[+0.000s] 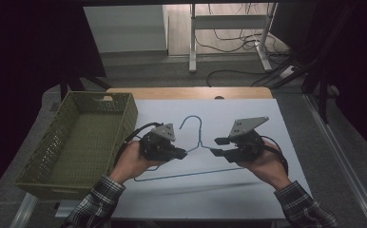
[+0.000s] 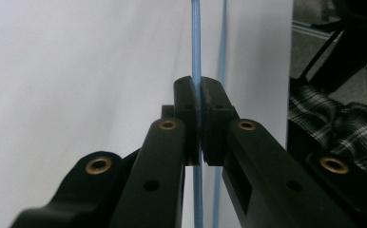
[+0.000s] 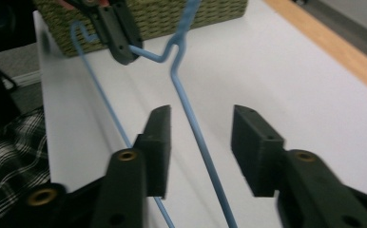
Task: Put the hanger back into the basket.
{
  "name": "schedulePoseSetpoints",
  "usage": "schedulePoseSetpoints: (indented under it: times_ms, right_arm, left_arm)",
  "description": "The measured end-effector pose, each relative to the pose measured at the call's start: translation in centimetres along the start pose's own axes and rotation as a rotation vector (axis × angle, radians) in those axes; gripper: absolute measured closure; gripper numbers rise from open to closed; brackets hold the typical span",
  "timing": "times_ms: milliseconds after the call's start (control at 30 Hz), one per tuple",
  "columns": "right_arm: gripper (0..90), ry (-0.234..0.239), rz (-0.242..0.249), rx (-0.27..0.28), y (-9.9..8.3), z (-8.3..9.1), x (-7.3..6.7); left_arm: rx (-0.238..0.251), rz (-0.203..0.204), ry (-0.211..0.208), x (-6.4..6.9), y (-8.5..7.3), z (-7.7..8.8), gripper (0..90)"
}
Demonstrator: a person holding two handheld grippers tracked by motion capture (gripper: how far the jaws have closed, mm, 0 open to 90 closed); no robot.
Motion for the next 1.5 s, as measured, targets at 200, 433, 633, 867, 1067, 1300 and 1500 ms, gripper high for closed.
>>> schedulePoseSetpoints:
  times_ms: [200,433,633,867,1067,1300,1500]
  right_arm:
    - [39.4,-0.054,-0.028,0.044,0.6,1.4,0.7]
    - [24.5,-0.072,-0.073,0.057,0.4,2.4,1.0]
    - [11.1,-0.082,-0.129,0.018,-1.4,1.9,0.9]
    - [4.9,-0.100,-0.188,0.009,-2.9,1.7,0.9]
    - [3.4,-0.095,-0.231,0.004,-4.5,1.8,0.8]
    - [1.2,-0.112,-0.249,-0.028,-7.1,1.5,0.5]
    - [1.0,-0.129,-0.278,-0.036,-8.5,1.9,0.2]
  left_arm:
    - [0.016,0.042,0.032,-0.3,0.1,0.9,87.8]
    - [0.053,0.131,0.091,-1.4,-0.1,2.7,87.8]
    - [0.090,0.185,0.133,-2.4,-0.3,5.1,87.7]
    - [0.113,0.224,0.205,-3.2,-0.6,8.2,87.7]
    - [0.142,0.264,0.280,-4.2,-2.1,11.5,87.7]
    - [0.172,0.314,0.360,-5.0,-4.8,15.1,87.7]
    - [0.205,0.362,0.425,-5.5,-7.6,18.1,87.8]
Point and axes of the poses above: each handheld gripper's, and its own axes: z roughly backward along the jaws, y roughly out of its top, x roughly to its right, the point moved 10 cm from there along -z, roughly forward along the jaws, and after that the axes turned 12 degrees about -y, right-handed, at the moved point
